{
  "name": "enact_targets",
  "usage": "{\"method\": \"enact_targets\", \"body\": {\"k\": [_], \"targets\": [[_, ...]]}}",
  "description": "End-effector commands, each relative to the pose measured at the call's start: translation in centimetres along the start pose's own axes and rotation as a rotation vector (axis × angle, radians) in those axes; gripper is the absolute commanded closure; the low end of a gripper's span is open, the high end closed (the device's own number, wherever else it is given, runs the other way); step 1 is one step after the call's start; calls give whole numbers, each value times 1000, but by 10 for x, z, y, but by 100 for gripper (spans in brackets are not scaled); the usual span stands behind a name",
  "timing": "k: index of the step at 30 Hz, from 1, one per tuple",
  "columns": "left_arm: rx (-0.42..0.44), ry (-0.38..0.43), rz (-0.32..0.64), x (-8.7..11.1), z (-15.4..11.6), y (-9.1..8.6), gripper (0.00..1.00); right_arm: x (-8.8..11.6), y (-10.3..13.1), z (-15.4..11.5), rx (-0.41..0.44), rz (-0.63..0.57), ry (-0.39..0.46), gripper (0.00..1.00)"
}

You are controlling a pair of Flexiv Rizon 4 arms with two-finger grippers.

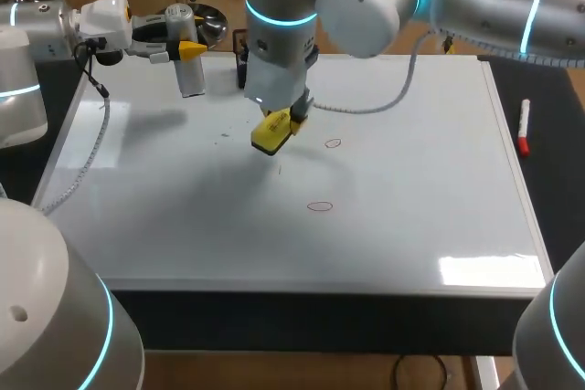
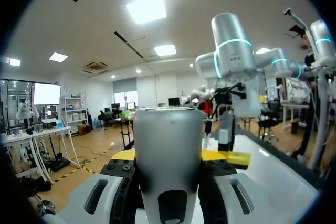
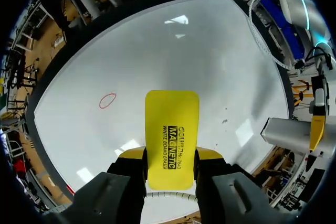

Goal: Pick up the inspection probe, press it on each red-marked spot on the whiteboard one by one, put down the probe, pick up the eraser, and wipe off all the red marks.

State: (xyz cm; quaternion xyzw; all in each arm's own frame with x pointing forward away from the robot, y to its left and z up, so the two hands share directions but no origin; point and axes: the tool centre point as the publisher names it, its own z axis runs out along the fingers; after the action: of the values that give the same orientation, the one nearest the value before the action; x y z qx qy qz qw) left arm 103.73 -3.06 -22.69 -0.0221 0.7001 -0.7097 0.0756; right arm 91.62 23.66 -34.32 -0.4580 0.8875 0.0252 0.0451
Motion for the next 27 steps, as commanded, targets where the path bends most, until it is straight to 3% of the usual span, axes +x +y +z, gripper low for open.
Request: {"method": "enact_targets", "body": {"k": [1,6,13,27], "targets": [[-1,-4,2,1,0,-1,100,7,-33,-11,-3,24,2,100],[-1,-4,2,1,0,-1,100,23,-90,-28,65,82,15,100],[-1,-4,2,1,0,-1,100,56,-168,-44,74,204,29,100],[-1,-4,2,1,0,-1,100,108,-253,-39,46,336,18,100]]}}
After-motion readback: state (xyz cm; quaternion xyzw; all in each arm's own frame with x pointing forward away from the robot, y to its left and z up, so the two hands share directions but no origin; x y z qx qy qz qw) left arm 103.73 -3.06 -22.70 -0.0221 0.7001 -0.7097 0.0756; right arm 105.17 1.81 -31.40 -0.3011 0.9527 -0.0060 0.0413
